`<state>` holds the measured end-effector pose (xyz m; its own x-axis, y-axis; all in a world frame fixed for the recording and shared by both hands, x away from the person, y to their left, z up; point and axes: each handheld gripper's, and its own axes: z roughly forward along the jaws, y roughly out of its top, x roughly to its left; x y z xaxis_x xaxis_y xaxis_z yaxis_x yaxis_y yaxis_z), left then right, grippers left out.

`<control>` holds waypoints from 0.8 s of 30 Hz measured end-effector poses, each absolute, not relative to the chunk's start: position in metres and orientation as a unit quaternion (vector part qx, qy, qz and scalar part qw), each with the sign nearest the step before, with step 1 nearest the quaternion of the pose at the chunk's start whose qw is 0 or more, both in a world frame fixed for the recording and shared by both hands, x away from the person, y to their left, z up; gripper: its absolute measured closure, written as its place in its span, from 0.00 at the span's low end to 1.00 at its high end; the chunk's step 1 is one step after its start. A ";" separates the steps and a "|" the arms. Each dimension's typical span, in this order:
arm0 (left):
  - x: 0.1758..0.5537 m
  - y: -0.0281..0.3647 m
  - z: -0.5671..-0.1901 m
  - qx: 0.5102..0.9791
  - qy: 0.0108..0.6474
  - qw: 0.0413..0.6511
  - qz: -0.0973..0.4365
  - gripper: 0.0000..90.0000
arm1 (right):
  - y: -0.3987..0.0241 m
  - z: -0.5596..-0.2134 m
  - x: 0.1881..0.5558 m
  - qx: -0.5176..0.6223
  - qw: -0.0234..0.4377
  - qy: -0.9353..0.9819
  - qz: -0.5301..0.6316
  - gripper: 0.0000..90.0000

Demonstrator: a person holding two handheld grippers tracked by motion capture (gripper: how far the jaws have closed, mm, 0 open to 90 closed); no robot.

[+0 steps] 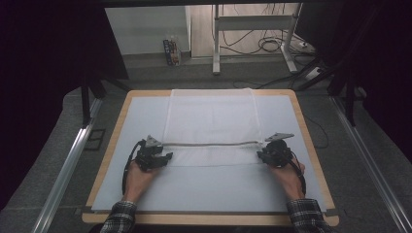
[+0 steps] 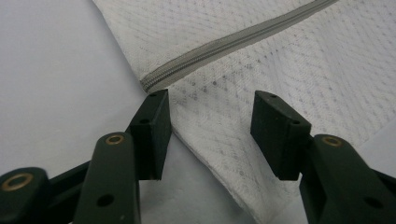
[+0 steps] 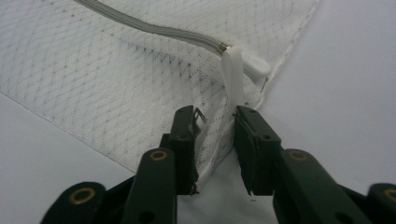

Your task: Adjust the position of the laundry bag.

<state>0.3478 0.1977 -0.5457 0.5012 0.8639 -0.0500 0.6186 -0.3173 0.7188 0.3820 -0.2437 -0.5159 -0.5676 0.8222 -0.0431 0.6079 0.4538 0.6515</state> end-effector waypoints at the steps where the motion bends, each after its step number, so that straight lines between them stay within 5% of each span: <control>1: 0.347 0.197 -0.545 0.793 0.468 0.350 0.175 0.58 | -0.243 -0.516 0.381 0.426 0.181 0.834 0.298 0.80; 6: 0.346 0.197 -0.544 0.788 0.476 0.352 0.168 0.77 | -0.245 -0.516 0.381 0.423 0.177 0.836 0.302 0.94; 11: 0.347 0.200 -0.544 0.787 0.478 0.359 0.155 0.94 | -0.247 -0.516 0.380 0.406 0.179 0.843 0.304 0.96; 24: 0.343 0.207 -0.539 0.797 0.464 0.362 0.136 0.95 | -0.248 -0.509 0.369 0.380 0.180 0.853 0.309 0.97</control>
